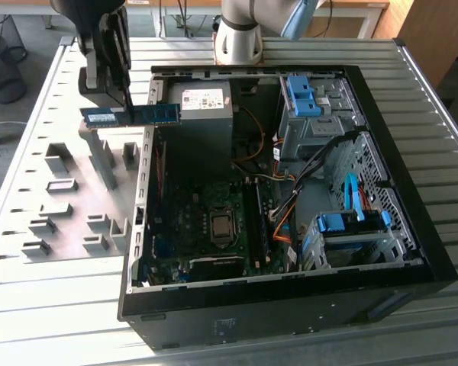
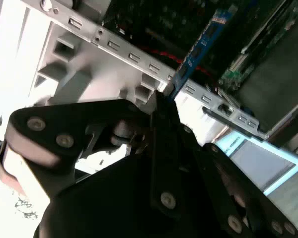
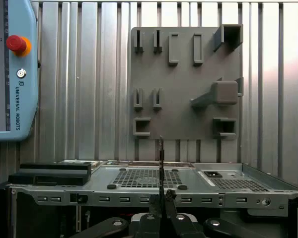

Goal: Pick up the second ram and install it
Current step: 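Pick up the second ram and move it above second insertion slot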

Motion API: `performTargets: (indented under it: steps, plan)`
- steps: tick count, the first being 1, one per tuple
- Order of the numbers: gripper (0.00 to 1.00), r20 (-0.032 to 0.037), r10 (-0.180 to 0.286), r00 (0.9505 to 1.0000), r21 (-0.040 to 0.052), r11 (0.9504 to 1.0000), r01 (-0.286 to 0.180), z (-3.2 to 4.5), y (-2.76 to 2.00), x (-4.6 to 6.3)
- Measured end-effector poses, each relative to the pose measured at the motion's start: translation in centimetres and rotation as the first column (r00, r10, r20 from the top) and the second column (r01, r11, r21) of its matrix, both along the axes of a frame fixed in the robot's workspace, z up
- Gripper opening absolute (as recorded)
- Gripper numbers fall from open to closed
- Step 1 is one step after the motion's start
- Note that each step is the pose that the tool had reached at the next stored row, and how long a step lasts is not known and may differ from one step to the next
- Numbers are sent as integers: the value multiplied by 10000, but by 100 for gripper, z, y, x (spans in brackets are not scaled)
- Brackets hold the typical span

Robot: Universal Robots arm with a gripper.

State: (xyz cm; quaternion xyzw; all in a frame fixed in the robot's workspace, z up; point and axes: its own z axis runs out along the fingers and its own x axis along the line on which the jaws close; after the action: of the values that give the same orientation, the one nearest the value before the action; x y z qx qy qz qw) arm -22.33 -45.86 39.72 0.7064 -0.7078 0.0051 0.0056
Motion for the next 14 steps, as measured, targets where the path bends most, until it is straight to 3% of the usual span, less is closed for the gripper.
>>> performTargets:
  steps: [14]
  plan:
    - [14,1,2,10000,0,10000,-2,0,0,43]
